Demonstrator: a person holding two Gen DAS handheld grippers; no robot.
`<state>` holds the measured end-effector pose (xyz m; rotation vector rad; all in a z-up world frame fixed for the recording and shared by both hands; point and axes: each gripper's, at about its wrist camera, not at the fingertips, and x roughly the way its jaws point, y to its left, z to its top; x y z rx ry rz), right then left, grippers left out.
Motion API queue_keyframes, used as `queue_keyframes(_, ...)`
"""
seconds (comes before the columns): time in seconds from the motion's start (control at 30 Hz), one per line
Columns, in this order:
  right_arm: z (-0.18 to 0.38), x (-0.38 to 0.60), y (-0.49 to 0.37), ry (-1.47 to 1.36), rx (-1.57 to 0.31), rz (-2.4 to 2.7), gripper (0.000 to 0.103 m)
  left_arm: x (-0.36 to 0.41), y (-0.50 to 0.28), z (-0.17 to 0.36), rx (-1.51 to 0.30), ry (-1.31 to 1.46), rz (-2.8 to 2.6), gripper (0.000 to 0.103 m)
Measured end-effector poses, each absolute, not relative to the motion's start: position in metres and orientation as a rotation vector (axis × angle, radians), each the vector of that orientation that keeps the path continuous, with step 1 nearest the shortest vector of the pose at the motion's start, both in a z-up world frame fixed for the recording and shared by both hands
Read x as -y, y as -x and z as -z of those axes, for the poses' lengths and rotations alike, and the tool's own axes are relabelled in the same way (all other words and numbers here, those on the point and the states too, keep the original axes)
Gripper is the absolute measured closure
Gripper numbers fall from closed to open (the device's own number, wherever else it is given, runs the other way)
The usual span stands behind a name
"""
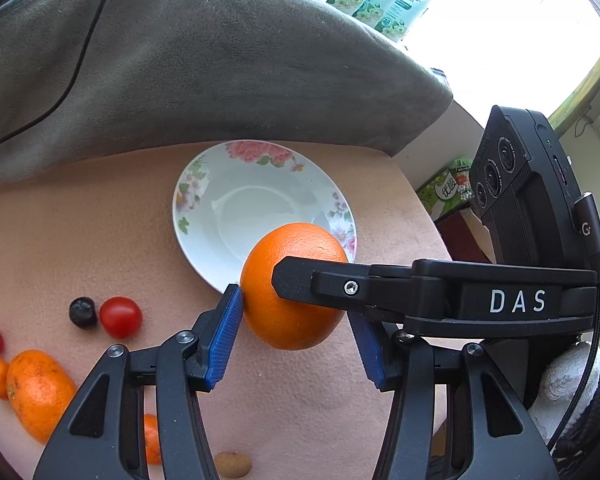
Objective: Organize fruits
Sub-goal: 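Carry the orange into the white floral bowl and open the right gripper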
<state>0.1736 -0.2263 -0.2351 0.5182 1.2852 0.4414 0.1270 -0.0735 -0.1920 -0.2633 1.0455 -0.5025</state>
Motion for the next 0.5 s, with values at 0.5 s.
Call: queue_keyframes(0.5,0.233,0.241,-0.195,-0.534,-1.283,-0.423,0.035,0.083,-0.146,0.196,-1.07,0.322,0.492,0.053)
